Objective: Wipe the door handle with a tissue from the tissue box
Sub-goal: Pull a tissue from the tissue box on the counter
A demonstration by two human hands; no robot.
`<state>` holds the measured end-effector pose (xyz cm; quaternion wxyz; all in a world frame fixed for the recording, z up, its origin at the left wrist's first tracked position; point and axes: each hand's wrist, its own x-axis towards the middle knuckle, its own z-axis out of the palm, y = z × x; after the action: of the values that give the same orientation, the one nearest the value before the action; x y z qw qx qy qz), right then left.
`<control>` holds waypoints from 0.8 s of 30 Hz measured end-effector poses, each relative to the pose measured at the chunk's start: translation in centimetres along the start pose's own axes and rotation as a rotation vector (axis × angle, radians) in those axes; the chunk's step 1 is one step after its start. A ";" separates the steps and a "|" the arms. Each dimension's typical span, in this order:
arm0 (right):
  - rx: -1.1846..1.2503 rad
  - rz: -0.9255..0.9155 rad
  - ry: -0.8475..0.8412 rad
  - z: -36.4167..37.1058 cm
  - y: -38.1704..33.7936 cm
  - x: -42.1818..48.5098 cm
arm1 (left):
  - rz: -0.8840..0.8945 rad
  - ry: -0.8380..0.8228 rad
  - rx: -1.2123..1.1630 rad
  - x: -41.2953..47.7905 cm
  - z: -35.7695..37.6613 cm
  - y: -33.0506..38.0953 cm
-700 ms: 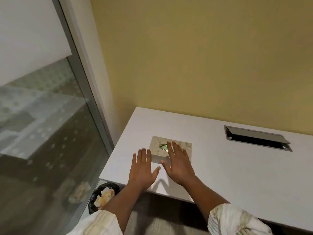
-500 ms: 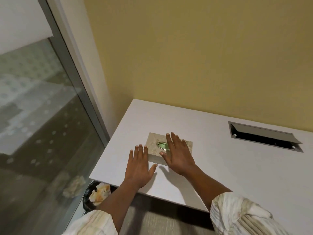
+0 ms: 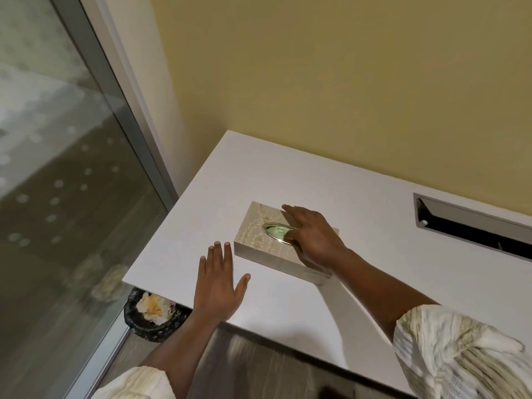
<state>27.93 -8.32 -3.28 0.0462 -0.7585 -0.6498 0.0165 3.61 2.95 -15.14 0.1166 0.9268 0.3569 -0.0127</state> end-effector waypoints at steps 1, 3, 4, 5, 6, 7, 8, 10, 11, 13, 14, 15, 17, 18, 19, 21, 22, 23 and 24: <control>-0.020 -0.038 -0.006 0.1 0.3 0.3 | 0.002 -0.004 0.005 -0.1 0.6 0.0; -0.079 -0.115 -0.027 0.4 0.8 1.0 | 0.004 0.009 0.013 -0.4 1.8 -0.1; -0.116 -0.149 -0.038 0.5 1.1 1.2 | 0.001 0.024 0.012 -0.4 2.2 -0.1; -0.148 -0.179 -0.045 0.6 1.4 1.4 | -0.004 0.036 0.007 -0.4 2.5 -0.2; -0.171 -0.205 -0.049 0.6 1.8 1.6 | -0.006 0.041 0.000 -0.3 2.8 -0.2; -0.190 -0.226 -0.056 0.6 2.0 1.7 | -0.007 0.041 -0.006 -0.2 2.9 -0.3; -0.215 -0.242 -0.069 0.6 2.2 1.9 | -0.007 0.037 -0.010 -0.2 3.1 -0.4; -0.259 -0.265 -0.089 0.5 2.2 2.3 | -0.010 0.033 -0.013 -0.1 3.1 -0.5; -0.267 -0.272 -0.094 0.5 2.3 2.5 | -0.013 0.033 -0.014 0.0 3.2 -0.5; -0.276 -0.280 -0.096 0.5 2.3 2.8 | -0.015 0.035 -0.016 0.0 3.2 -0.5; -0.279 -0.286 -0.094 0.5 2.3 2.9 | -0.015 0.037 -0.021 -0.1 3.1 -0.5; -0.275 -0.294 -0.087 0.5 2.2 3.1 | -0.012 0.043 -0.031 -0.1 3.1 -0.4; -0.262 -0.317 -0.074 0.5 2.2 3.5 | 0.007 0.065 -0.044 -0.2 3.0 -0.3; -0.263 -0.331 -0.075 0.5 2.2 3.7 | 0.025 0.090 -0.051 -0.2 2.9 -0.3; -0.267 -0.345 -0.079 0.6 2.2 3.9 | 0.048 0.124 -0.061 -0.3 2.9 -0.3; -0.275 -0.363 -0.084 0.8 2.2 4.2 | 0.083 0.194 -0.065 -0.4 3.0 -0.3; -0.285 -0.368 -0.087 1.0 2.3 4.3 | 0.090 0.217 -0.058 -0.5 3.0 -0.4; -0.294 -0.372 -0.088 1.1 2.3 4.5 | 0.090 0.229 -0.051 -0.5 3.0 -0.4; -0.297 -0.378 -0.088 1.1 2.4 4.5 | 0.089 0.236 -0.046 -0.5 3.1 -0.3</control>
<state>30.85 -4.15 -4.47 -0.0918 -0.6206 -0.7768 -0.0551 3.22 2.21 -18.14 0.0957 0.9337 0.3270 0.1097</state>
